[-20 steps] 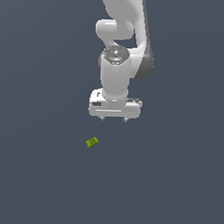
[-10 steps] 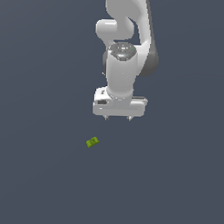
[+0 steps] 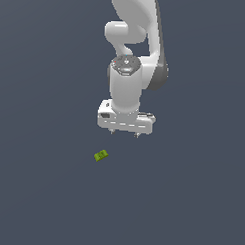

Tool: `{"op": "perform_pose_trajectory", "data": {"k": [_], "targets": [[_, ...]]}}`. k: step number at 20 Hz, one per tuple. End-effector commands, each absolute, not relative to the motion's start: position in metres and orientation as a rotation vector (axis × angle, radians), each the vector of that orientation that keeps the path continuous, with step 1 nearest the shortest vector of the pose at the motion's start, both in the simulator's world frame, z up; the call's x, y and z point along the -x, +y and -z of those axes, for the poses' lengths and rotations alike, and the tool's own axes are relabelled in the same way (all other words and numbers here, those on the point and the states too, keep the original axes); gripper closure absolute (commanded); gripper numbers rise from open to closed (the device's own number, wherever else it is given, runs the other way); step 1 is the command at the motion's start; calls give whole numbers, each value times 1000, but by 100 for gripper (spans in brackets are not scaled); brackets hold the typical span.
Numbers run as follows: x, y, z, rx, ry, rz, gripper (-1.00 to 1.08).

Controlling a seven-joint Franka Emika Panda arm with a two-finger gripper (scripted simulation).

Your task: Pick up the object and move it to a goal position.

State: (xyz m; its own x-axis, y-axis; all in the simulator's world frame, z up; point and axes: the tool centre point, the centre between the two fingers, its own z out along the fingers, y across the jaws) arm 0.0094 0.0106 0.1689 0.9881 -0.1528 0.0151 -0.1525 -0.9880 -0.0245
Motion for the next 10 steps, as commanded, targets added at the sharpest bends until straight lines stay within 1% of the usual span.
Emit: {"op": "perform_pose_trajectory", "data": {"k": [1, 10], "targets": [[-13, 3, -161, 3098, 335, 21, -92], [-27, -36, -121, 3007, 814, 2, -92]]}}
